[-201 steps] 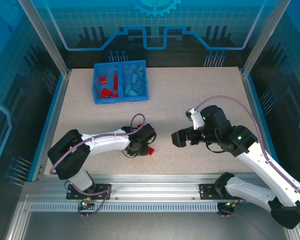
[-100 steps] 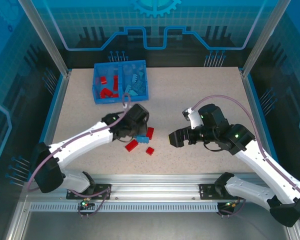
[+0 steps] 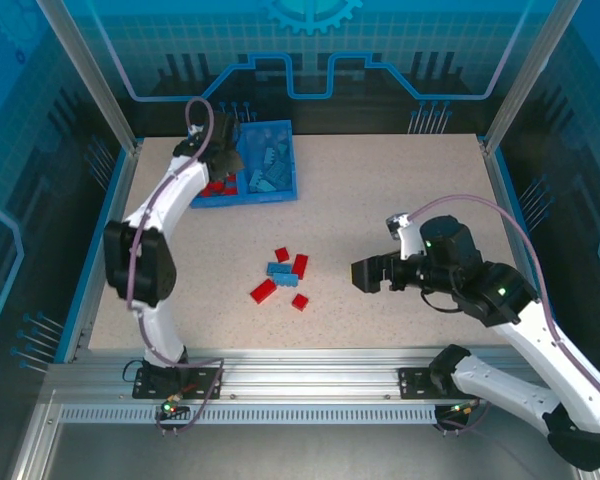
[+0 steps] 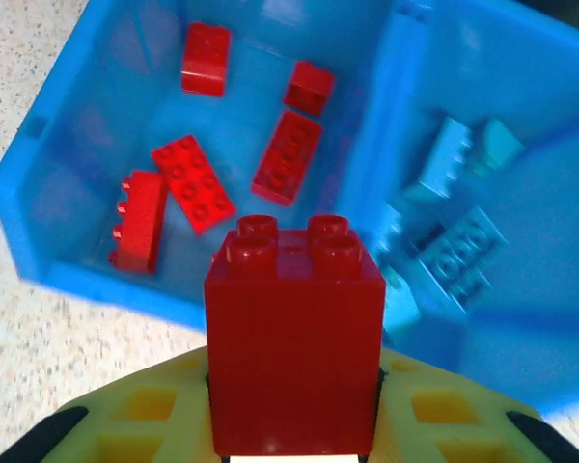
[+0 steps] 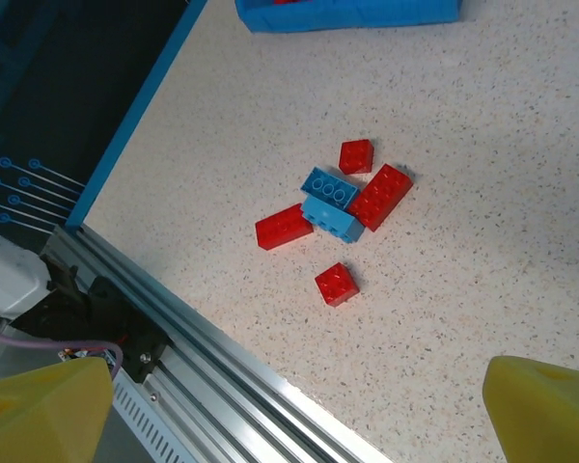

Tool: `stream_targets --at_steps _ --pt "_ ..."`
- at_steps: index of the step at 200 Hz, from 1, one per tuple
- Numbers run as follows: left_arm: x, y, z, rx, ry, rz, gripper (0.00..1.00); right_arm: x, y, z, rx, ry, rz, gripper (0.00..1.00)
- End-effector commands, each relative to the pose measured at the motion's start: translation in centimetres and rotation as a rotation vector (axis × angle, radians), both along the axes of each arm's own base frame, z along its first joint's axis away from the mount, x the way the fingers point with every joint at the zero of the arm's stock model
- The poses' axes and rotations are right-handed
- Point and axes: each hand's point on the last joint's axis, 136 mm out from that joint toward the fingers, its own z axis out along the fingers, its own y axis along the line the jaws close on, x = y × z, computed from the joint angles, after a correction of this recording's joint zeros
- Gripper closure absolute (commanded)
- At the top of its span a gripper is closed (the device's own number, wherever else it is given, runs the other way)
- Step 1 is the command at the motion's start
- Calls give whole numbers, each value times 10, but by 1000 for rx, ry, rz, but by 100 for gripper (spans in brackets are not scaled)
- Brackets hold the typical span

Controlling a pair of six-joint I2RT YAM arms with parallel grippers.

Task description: Sort the legos into containers by color

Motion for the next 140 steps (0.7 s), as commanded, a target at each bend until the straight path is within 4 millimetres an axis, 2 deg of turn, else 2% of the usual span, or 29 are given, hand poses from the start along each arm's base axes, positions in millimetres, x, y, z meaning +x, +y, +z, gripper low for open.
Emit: stream_targets --at_steps 1,19,39,53,71,90,108,122,136,139,140 --pt "22 15 -15 -44 72 -8 74 -8 -9 5 10 -1 -32 0" --pt "47 20 -28 -57 110 -18 73 -12 -14 7 24 -6 -50 0" --pt "65 28 -43 -81 141 1 69 -16 -16 9 43 -4 -54 0" --pt "71 36 -54 -107 151 31 61 -18 -17 11 50 1 -57 0" --pt "74 38 -54 -149 141 38 54 -21 -20 12 55 3 -63 0" --pt "73 31 -40 -182 116 11 50 -21 -23 11 54 -6 -77 0" --pt "66 28 -12 -206 70 1 48 -18 -21 9 48 -10 -77 0" --pt "55 24 17 -233 26 -10 49 -14 -16 7 44 0 -68 0" --pt "38 16 55 -280 -42 -29 49 -8 -7 3 40 16 -53 0" --pt "32 14 65 -291 -60 -31 49 -6 -5 2 42 18 -49 0" --pt "29 14 78 -295 -88 -35 49 -6 -4 1 40 22 -48 0"
